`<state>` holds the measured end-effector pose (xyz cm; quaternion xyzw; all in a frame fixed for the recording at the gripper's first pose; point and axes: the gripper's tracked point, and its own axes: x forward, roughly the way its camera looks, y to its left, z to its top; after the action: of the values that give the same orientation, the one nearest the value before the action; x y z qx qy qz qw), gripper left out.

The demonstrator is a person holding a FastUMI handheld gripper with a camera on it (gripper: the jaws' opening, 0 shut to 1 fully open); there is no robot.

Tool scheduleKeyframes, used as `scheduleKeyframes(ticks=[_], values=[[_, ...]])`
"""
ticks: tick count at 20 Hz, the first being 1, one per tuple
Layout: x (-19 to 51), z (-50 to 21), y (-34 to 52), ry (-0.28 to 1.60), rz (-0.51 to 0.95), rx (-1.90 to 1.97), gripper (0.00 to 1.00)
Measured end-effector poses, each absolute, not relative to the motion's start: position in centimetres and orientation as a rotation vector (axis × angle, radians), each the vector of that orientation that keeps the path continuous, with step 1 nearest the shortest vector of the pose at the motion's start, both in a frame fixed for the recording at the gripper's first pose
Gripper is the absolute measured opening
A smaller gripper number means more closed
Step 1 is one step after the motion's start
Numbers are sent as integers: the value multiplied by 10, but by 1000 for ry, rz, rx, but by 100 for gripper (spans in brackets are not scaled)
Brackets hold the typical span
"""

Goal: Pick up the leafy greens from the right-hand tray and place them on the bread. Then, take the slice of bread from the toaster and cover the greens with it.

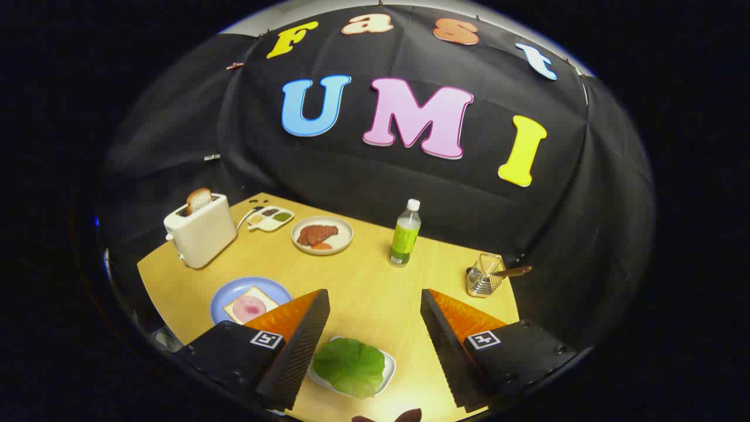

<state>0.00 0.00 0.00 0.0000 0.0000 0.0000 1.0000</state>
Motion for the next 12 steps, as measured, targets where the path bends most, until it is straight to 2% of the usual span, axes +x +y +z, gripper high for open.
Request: scheduleKeyframes(ticks=[12], values=[[45,-137,19,274,135,-42,94]])
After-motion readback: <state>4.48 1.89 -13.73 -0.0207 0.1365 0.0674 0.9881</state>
